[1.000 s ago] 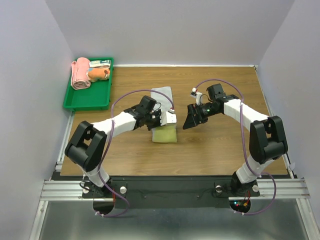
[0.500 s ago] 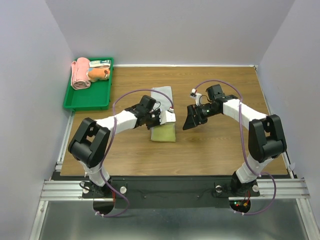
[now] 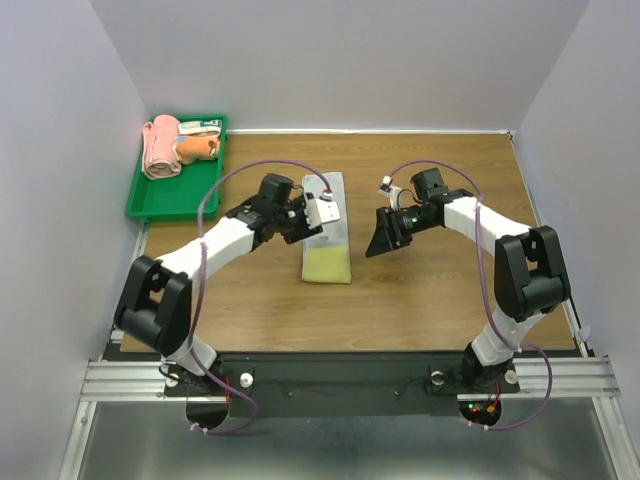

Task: Roll the towels
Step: Fold the towel, then roll the towel

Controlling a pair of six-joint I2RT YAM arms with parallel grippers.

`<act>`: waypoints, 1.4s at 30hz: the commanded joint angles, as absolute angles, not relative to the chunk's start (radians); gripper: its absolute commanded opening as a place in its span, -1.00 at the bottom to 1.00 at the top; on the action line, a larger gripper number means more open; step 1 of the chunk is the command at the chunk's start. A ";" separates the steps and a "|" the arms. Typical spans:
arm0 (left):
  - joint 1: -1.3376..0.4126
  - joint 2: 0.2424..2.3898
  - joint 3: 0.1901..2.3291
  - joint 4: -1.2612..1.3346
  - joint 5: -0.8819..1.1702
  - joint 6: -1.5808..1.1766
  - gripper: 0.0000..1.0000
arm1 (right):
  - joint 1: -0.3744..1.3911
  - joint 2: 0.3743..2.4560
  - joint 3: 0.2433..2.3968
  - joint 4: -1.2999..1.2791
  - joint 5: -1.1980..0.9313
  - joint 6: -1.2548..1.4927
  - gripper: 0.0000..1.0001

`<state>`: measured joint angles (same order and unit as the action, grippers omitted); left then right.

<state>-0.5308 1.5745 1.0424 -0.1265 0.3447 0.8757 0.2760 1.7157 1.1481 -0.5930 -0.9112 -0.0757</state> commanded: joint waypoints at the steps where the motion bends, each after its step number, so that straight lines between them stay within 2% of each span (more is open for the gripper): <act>1: -0.497 1.392 1.057 -0.146 0.380 0.862 0.28 | 0.287 1.738 1.222 -0.480 -0.985 0.040 0.25; 2: -0.497 1.364 1.036 -0.146 0.391 0.877 0.35 | 0.291 1.752 1.235 -0.463 -0.988 0.052 0.25; 3: -0.497 1.314 0.991 -0.143 0.396 0.899 0.54 | 0.308 1.779 1.256 -0.457 -0.992 0.072 0.25; 8: -0.531 1.175 0.826 -0.133 0.427 1.017 0.66 | 0.380 1.861 1.310 -0.417 -0.999 0.124 0.19; 14: -0.701 1.088 0.594 -0.032 0.307 1.120 0.65 | 0.500 1.948 1.380 -0.374 -0.956 0.169 0.13; 20: -0.840 1.156 0.546 0.057 0.276 1.138 0.48 | 0.514 2.086 1.390 -0.348 -0.919 0.183 0.01; 25: -0.868 1.238 0.505 0.190 0.206 1.176 0.47 | 0.514 2.183 1.373 -0.341 -0.914 0.172 -0.02; 33: -0.870 1.347 0.495 0.225 0.203 1.239 0.42 | 0.514 2.224 1.327 -0.331 -0.930 0.160 -0.03; 35: -0.870 1.388 0.500 0.235 0.192 1.236 0.20 | 0.514 2.223 1.307 -0.333 -0.946 0.149 -0.03; 36: -0.870 1.410 0.514 0.233 0.177 1.230 -0.07 | 0.514 2.215 1.296 -0.333 -0.959 0.141 -0.03; 42: -0.871 1.376 0.583 0.108 0.253 1.177 -0.64 | 0.517 2.142 1.221 -0.334 -0.986 0.132 -0.03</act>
